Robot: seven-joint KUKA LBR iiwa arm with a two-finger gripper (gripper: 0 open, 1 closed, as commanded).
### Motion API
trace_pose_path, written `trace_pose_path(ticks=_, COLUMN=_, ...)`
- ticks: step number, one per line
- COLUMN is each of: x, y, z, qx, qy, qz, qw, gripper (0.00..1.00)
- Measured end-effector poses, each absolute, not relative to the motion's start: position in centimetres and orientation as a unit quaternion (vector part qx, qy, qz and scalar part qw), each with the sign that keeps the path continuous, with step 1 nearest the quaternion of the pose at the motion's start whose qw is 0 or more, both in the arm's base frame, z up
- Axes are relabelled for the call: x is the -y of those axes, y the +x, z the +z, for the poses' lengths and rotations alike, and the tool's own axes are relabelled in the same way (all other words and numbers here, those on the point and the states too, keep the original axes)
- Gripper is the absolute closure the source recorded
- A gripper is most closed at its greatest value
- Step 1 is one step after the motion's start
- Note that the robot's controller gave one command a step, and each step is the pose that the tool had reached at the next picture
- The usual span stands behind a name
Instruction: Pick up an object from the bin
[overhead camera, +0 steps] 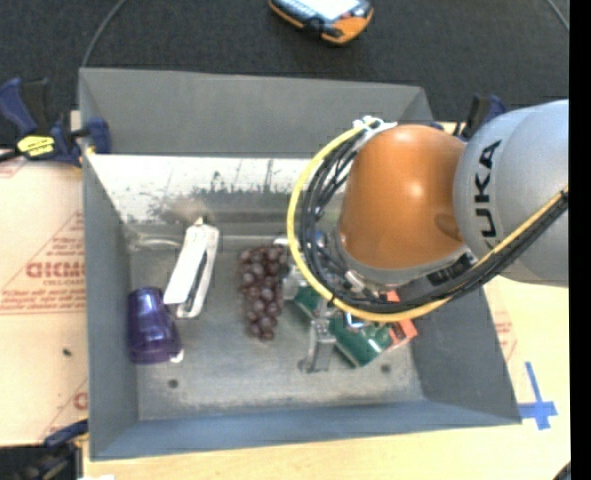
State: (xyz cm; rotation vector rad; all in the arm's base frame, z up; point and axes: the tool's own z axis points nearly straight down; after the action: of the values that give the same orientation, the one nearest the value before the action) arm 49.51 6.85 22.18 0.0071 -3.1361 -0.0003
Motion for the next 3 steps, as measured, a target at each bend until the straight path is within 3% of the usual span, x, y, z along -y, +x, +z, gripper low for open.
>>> trace_pose_path(ticks=1, x=-6.8, y=49.6, z=22.6, qx=1.000, qy=0.000, qz=-0.001, qw=-0.001, gripper=0.00)
trace_pose_path(ticks=2, x=-6.6, y=54.8, z=12.8, qx=0.990, qy=0.143, qz=0.000, qw=-0.002, gripper=0.00)
trace_pose_path(ticks=3, x=-8.2, y=58.1, z=16.2, qx=0.967, qy=0.257, qz=0.000, qw=-0.005, gripper=0.00)
